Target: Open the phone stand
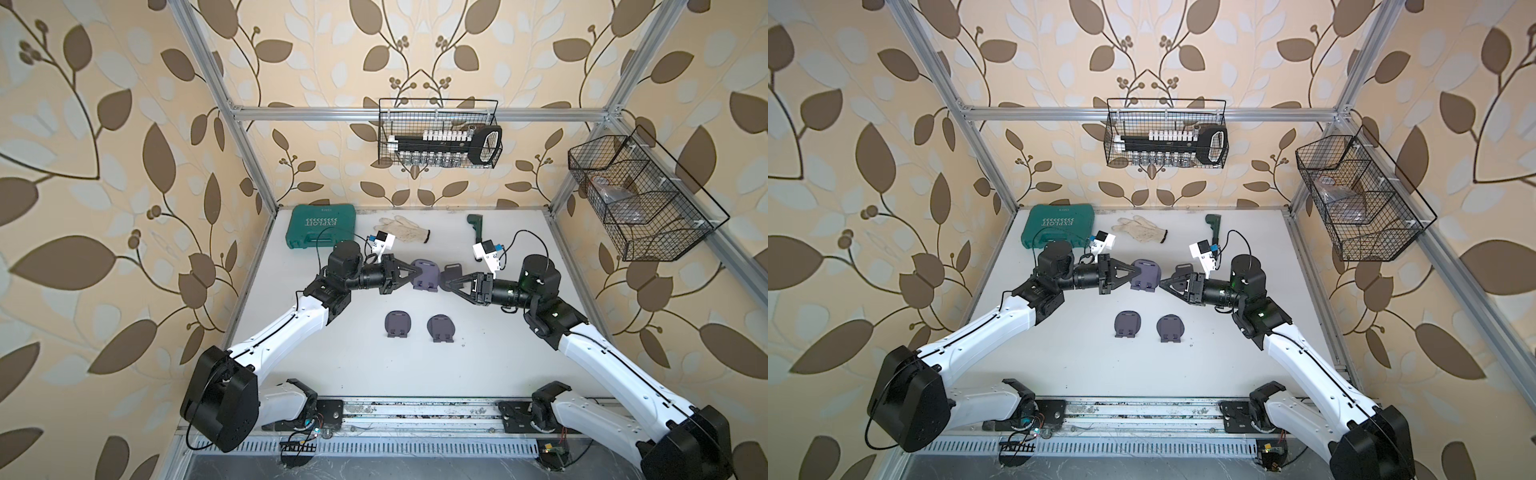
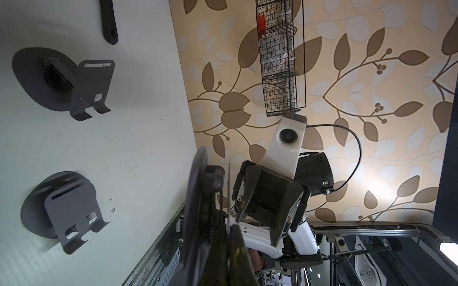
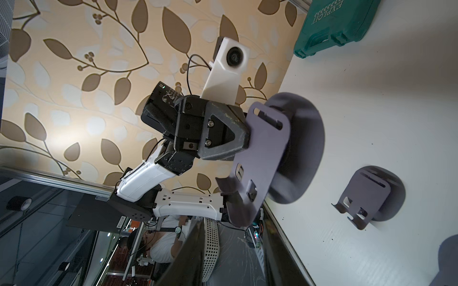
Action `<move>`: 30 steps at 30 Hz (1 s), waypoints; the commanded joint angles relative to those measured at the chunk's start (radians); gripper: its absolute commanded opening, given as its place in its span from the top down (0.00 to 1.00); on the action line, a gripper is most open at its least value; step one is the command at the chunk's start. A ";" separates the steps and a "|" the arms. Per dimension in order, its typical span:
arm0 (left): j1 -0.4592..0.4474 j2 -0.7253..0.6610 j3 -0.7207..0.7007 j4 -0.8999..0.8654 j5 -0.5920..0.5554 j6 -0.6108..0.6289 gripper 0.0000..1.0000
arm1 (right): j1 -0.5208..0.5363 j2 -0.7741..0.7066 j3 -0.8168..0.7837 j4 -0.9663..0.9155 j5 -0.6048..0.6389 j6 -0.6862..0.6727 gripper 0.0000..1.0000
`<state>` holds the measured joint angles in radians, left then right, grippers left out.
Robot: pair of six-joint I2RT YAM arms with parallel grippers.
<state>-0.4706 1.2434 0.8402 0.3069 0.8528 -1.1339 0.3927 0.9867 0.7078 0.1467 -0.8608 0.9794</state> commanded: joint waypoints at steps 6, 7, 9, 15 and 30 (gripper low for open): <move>-0.003 -0.054 0.065 0.016 0.006 0.026 1.00 | 0.007 -0.020 -0.095 0.055 0.008 0.018 0.66; -0.006 -0.053 0.066 0.013 0.009 0.031 1.00 | 0.010 -0.012 -0.094 0.063 0.004 0.021 0.66; -0.011 -0.052 0.075 -0.017 0.008 0.047 1.00 | 0.017 0.003 -0.089 0.078 0.002 0.022 0.66; -0.020 -0.065 0.074 -0.036 0.005 0.062 1.00 | 0.032 0.036 -0.059 0.093 0.001 0.015 0.67; -0.023 -0.065 0.088 -0.078 -0.012 0.099 1.00 | 0.020 -0.061 -0.067 -0.026 0.034 -0.039 0.68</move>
<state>-0.4854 1.2041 0.8776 0.1875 0.8513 -1.0641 0.4168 0.9363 0.6193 0.1440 -0.8337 0.9604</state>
